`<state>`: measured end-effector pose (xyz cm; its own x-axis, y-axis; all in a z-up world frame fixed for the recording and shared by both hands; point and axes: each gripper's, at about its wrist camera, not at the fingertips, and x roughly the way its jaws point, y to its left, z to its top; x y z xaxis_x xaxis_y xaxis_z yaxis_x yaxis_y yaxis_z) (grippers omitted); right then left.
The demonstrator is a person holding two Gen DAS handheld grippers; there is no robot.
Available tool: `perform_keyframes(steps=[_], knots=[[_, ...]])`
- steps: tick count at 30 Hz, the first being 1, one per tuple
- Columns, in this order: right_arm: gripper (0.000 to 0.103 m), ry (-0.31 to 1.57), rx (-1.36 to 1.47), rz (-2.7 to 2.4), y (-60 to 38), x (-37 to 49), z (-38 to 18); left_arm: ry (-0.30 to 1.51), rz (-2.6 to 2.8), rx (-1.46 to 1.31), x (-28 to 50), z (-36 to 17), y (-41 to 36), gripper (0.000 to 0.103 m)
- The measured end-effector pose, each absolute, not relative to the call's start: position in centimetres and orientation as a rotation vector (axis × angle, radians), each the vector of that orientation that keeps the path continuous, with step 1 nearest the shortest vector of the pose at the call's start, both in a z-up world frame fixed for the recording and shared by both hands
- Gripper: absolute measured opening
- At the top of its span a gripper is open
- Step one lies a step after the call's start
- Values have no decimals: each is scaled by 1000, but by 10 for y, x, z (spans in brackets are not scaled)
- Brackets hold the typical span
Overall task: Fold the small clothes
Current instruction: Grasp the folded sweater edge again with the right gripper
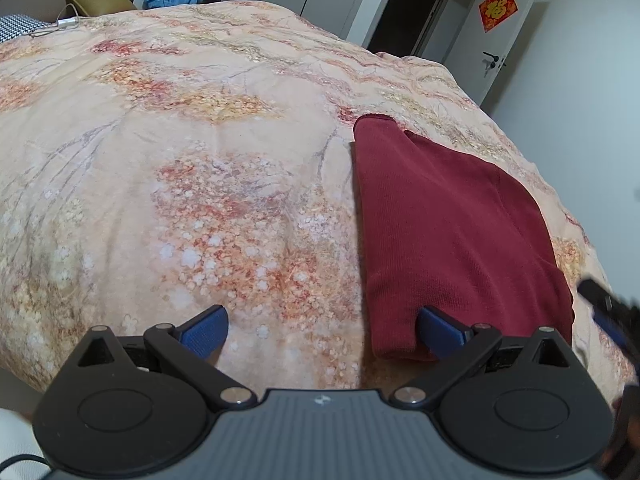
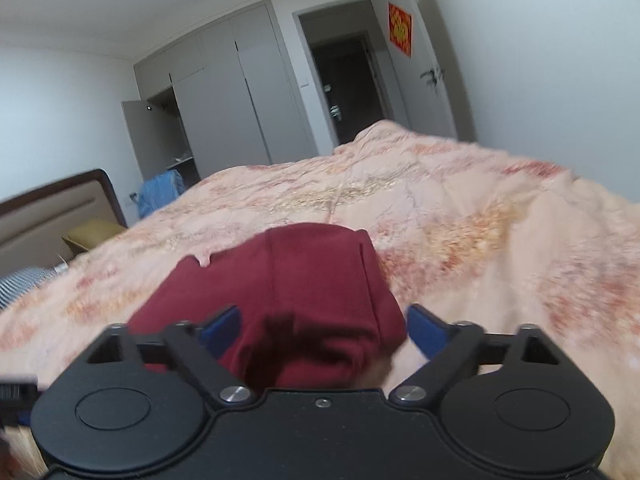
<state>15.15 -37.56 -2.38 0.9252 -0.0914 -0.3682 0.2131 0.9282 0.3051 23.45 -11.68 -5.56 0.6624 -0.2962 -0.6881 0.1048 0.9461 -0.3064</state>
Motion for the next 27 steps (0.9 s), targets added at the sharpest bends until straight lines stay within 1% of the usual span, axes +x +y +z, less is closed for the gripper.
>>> perform_keyframes(steps=[2,3,4,5,7,9,10,11,16,19,22,24,26,27], knots=[[59,377,347,-151,-388,173,-23,815,-230,-246,236,-55,-118,103],[55,389,339,-151,-394,184,-23,808,-234,-246,237,-55,-119,103],[49,399,329,-148,-399,193,-23,798,-242,-246,237,-54,-119,103],[45,408,321,-144,-403,202,-24,785,-253,-250,238,-54,-120,103],[42,436,315,-121,-410,217,-28,757,-286,-272,242,-52,-120,103],[34,484,324,-103,-416,231,-33,737,-314,-303,246,-51,-121,103],[22,502,330,-95,-418,235,-36,733,-320,-314,248,-50,-122,103],[14,508,329,-87,-420,237,-37,730,-325,-320,250,-50,-124,103],[3,442,206,-67,-421,238,-19,727,-331,-309,257,-46,-133,103],[3,403,199,-125,-435,246,-9,720,-334,-298,256,-43,-136,103],[4,439,215,-120,-442,257,-19,735,-352,-303,258,-48,-140,103],[6,479,207,-108,-440,259,-30,756,-334,-291,259,-52,-142,103],[18,481,256,-105,-442,254,-37,767,-329,-289,259,-56,-140,103],[21,474,288,-107,-445,251,-39,769,-328,-295,259,-56,-138,103]])
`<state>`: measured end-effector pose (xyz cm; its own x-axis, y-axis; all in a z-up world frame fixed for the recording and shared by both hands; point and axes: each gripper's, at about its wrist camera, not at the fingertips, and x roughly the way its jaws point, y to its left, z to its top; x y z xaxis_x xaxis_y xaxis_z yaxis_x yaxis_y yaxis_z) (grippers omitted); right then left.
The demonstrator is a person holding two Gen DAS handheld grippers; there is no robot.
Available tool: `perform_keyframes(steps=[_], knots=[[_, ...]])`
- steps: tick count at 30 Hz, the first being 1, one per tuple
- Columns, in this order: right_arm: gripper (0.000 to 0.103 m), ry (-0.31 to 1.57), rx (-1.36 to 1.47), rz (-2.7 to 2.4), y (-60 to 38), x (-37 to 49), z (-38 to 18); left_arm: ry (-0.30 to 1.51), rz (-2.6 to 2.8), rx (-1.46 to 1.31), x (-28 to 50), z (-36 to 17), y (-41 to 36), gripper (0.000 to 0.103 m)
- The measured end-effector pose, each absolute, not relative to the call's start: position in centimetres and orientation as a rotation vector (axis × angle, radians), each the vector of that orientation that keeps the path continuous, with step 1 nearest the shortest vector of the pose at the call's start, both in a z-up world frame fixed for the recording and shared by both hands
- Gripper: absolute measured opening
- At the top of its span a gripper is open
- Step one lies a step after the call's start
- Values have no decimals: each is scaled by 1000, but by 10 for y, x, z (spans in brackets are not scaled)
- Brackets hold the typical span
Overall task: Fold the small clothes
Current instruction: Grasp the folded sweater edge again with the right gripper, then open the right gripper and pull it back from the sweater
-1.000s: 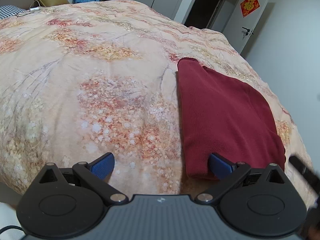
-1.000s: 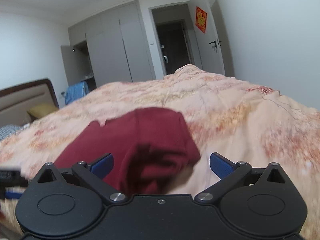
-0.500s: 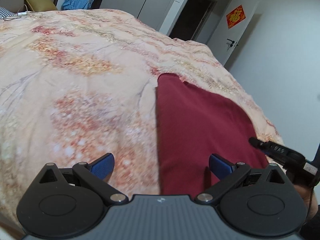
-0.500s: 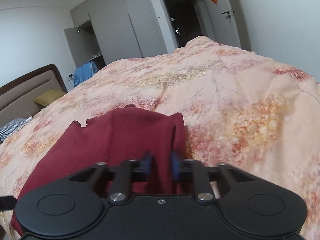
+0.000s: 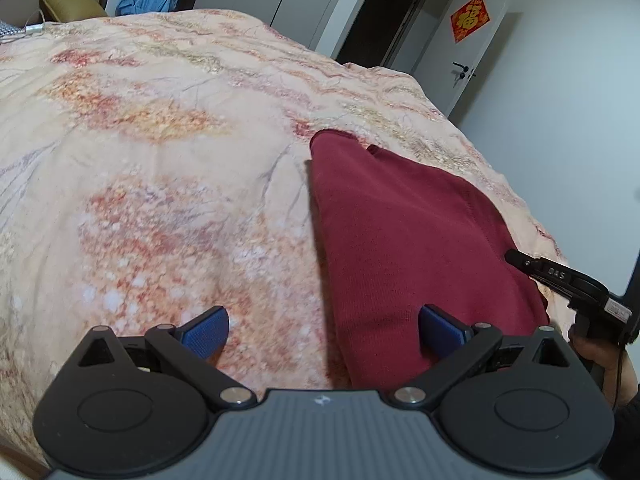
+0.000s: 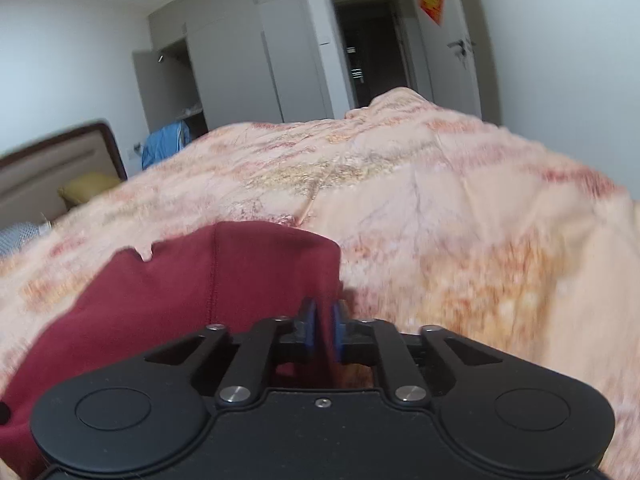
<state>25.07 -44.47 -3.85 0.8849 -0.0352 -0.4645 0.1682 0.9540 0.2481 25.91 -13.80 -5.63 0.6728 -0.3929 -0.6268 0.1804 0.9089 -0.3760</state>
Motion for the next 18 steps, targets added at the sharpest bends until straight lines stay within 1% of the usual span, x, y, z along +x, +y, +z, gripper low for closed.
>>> perform_keyframes(steps=[2,3,5,7,9,11,15,18], knots=[[39,462,334,-117,-448,242,-37,774,-324,-304,260,-57,-135,103],[44,457,347,-121,-448,237,-36,773,-323,-306,260,-56,-134,103],[65,436,354,-116,-445,223,-31,771,-321,-306,260,-56,-133,103],[72,413,333,-88,-436,205,-29,772,-321,-309,259,-57,-133,103],[75,393,300,-68,-426,185,-28,773,-322,-313,258,-58,-132,103],[84,365,281,-28,-417,163,-28,775,-324,-316,259,-58,-131,103],[86,352,196,86,-394,124,-32,781,-328,-325,258,-58,-129,103],[83,382,78,163,-370,113,-38,781,-327,-324,258,-58,-129,103]])
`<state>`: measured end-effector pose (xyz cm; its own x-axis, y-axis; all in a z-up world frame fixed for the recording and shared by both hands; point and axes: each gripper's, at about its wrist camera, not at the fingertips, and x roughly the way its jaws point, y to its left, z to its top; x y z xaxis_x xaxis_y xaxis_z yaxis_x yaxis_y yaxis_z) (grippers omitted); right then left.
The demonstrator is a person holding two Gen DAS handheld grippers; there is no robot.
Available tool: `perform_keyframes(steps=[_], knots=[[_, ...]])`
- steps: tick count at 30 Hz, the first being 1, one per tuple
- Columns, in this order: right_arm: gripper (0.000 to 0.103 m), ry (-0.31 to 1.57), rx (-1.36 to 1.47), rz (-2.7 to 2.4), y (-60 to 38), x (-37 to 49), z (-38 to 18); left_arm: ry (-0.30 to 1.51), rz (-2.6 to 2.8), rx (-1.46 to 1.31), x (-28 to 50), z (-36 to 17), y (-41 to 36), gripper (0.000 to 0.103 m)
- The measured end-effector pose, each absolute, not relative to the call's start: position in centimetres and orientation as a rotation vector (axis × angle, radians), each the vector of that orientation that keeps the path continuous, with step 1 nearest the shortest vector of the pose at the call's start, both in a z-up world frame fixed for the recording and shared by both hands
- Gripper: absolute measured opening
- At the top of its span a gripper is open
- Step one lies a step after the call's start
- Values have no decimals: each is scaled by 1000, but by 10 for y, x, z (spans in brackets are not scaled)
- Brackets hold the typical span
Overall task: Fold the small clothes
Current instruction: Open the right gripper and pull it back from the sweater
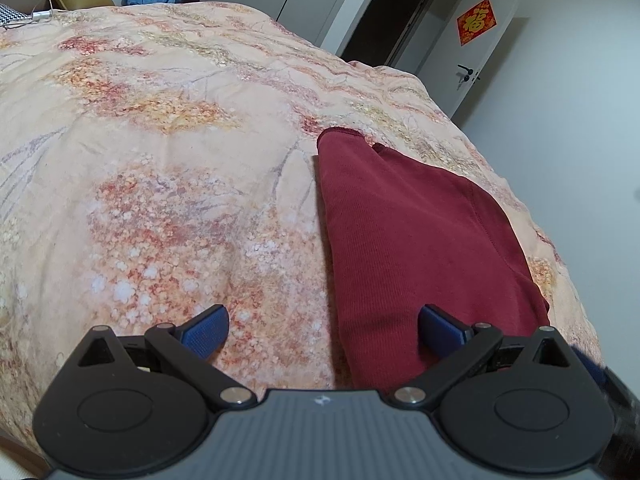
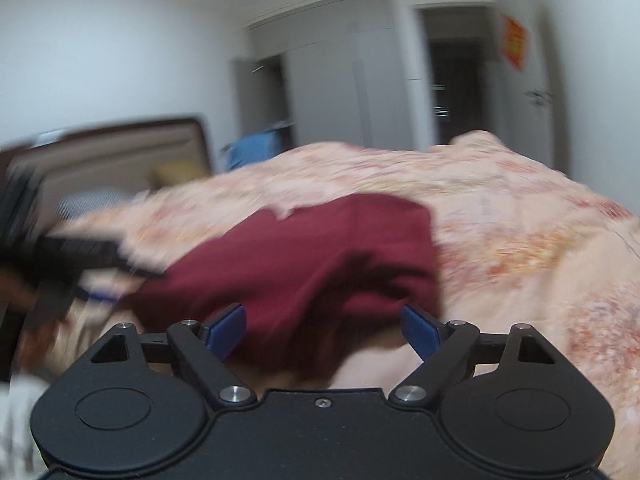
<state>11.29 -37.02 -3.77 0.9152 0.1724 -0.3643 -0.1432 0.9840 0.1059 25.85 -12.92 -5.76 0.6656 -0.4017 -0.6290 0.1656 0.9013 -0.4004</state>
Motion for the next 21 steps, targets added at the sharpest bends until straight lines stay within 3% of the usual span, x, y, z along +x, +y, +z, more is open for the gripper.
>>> perform_keyframes(steps=[1,2,3,5,6,7,12,15,16,17,18,19,21], knots=[[76,401,39,175,-361,114,-40,781,-325,-324,258,-58,-129,103],[60,422,4,175,-354,117,-43,783,-324,-323,258,-58,-129,103],[50,439,-28,173,-347,121,-46,784,-323,-323,258,-57,-129,103],[20,447,-94,170,-336,126,-50,785,-320,-321,257,-56,-129,103],[13,435,-127,167,-332,128,-48,786,-318,-321,256,-56,-129,103],[9,418,-148,160,-330,128,-45,787,-316,-321,256,-55,-128,103],[8,394,-169,98,-337,122,-36,789,-327,-323,253,-56,-129,103],[12,457,-146,107,-343,124,-49,798,-326,-295,252,-58,-133,103],[25,456,-137,96,-344,121,-49,797,-327,-285,252,-58,-134,103],[48,450,-114,85,-346,118,-47,796,-326,-284,252,-57,-133,103],[60,443,-81,72,-350,116,-45,796,-325,-291,251,-57,-132,103],[78,428,-45,65,-355,112,-44,795,-325,-301,251,-56,-131,103],[85,396,7,60,-365,106,-39,792,-324,-307,251,-55,-131,103]])
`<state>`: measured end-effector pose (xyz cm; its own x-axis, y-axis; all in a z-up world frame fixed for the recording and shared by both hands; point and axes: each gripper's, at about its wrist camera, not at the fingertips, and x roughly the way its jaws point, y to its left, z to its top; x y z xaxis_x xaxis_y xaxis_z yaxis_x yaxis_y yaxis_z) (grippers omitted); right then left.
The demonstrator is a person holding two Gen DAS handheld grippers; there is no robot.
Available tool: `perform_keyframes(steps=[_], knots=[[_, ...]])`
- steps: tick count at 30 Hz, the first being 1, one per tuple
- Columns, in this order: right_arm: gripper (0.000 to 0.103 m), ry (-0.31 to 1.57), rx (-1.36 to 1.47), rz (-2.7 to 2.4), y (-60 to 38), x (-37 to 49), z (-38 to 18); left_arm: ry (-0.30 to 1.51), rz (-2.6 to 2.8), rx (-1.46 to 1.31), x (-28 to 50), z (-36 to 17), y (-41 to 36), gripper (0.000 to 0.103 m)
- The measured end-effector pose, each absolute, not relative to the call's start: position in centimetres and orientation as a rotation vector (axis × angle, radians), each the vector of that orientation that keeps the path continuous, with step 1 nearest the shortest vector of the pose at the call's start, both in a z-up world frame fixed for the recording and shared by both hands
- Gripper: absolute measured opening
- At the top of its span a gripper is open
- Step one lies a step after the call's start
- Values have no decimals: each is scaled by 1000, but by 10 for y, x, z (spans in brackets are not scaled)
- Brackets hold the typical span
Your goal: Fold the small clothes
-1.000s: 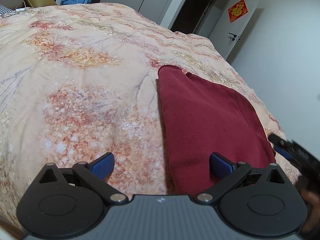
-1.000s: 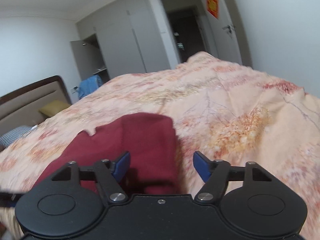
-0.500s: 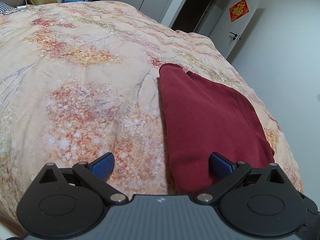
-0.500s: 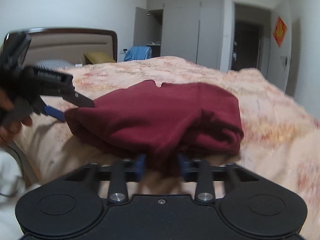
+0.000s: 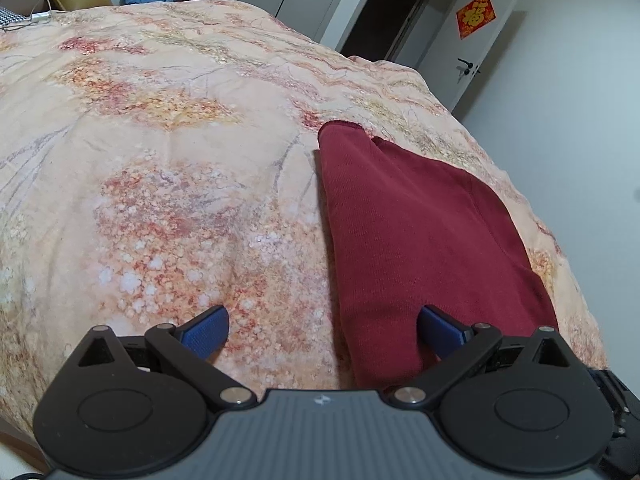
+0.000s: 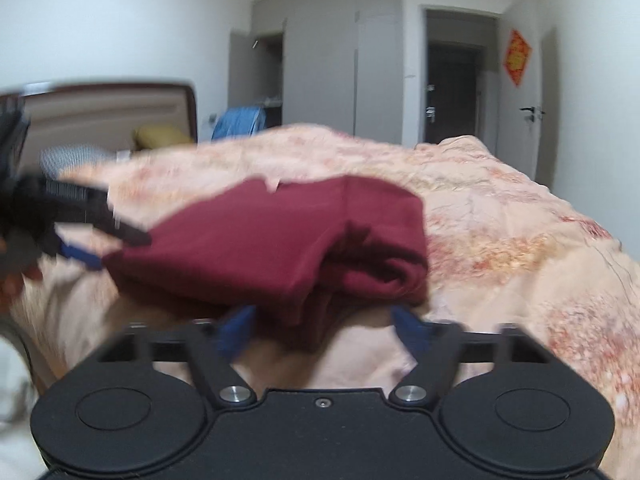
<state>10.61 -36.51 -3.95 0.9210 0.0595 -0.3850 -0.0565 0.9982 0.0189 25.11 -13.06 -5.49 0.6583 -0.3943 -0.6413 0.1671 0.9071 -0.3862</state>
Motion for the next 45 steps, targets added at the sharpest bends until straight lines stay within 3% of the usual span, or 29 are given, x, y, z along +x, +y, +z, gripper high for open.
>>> perform_keyframes(steps=[4,7,24,45], knots=[[100,368,47,9,-380,109,-33,777,-318,-284,252,-49,-135,103],[102,333,117,-21,-396,120,-26,762,-336,-269,258,-43,-138,103],[102,493,544,20,-460,264,-50,793,-396,-192,330,-38,-163,103],[103,364,569,110,-456,251,-77,781,-460,-305,332,-74,-146,103]])
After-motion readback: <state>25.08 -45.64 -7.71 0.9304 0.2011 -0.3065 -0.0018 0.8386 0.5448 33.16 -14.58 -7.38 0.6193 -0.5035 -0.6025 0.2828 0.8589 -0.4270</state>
